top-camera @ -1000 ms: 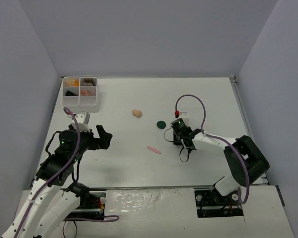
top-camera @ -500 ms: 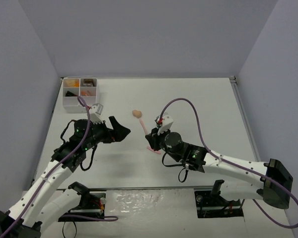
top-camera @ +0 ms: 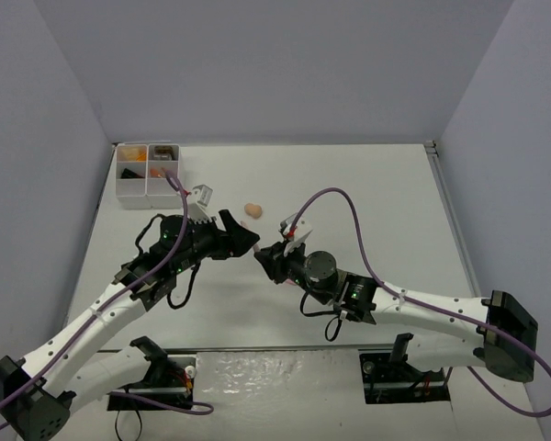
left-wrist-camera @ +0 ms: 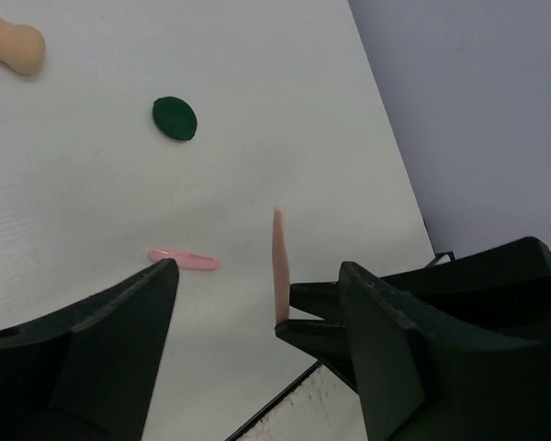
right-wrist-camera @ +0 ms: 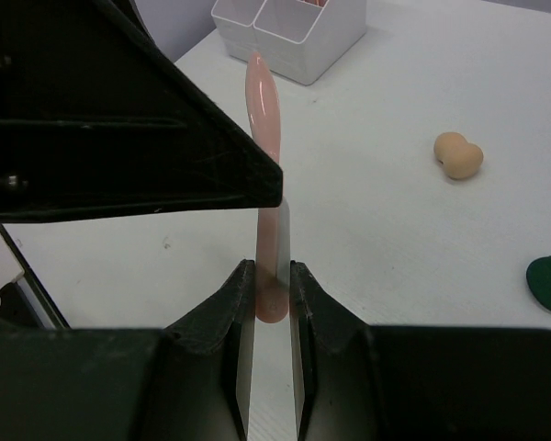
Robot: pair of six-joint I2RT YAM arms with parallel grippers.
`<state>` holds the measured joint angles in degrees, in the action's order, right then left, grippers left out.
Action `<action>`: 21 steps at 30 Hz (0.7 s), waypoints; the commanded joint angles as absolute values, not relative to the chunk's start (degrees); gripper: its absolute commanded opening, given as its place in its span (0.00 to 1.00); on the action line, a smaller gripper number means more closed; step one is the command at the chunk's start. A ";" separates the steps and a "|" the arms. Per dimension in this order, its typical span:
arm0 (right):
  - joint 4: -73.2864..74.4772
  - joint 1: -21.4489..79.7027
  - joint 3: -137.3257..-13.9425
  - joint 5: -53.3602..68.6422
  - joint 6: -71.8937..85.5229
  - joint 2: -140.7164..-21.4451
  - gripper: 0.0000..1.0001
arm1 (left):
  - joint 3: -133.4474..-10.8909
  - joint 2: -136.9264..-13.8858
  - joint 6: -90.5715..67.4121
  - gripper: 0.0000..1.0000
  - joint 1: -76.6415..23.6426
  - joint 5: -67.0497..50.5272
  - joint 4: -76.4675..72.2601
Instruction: Organize the makeup
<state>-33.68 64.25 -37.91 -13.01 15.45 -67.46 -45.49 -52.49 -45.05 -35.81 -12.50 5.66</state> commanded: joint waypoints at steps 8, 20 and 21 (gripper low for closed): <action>-41.87 65.04 -38.29 -12.34 14.79 -69.29 0.00 | -49.74 -55.43 -46.64 0.15 -38.12 -8.67 -4.54; -39.15 64.69 -38.16 -17.96 15.10 -69.68 0.89 | -46.79 -52.59 -43.94 0.00 -38.19 -0.85 1.94; -38.08 64.44 -38.28 -18.62 14.82 -69.42 0.94 | -47.24 -52.45 -43.17 0.00 -38.00 1.22 3.67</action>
<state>-36.52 64.59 -37.30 -13.96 15.25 -70.28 -45.31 -54.37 -45.93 -37.93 -5.88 1.37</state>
